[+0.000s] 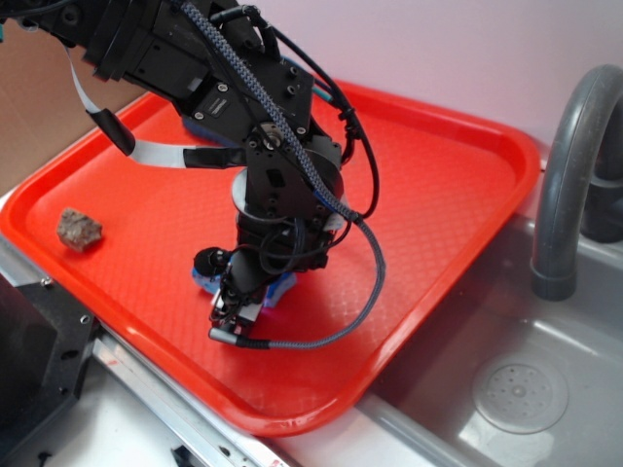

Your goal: Grab the blue sponge.

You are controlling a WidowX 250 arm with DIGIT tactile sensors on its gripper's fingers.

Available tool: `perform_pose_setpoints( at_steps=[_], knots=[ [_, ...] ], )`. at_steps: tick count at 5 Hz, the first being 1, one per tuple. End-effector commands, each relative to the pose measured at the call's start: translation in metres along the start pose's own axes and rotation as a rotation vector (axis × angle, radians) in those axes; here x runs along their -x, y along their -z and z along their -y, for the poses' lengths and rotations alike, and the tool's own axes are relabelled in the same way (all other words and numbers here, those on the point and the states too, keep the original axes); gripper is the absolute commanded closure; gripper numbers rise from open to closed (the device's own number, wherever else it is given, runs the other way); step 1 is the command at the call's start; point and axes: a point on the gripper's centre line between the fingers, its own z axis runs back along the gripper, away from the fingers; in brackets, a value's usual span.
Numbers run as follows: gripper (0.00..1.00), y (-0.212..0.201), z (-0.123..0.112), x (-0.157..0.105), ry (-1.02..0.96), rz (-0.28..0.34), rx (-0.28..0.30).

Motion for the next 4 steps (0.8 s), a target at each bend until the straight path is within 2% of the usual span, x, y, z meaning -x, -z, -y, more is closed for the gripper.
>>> perform_pose_setpoints(
  at_steps=[1,2,3,4],
  knots=[
    [1.0,-0.038,-0.008,0.039,-0.284,0.036,0.043],
    [1.0,-0.078,-0.017,0.069,-0.546,0.076,0.061],
    [1.0,-0.112,-0.02,0.1,-0.799,0.071,0.094],
    [1.0,-0.141,-0.019,0.121,-1.059,0.115,0.125]
  ],
)
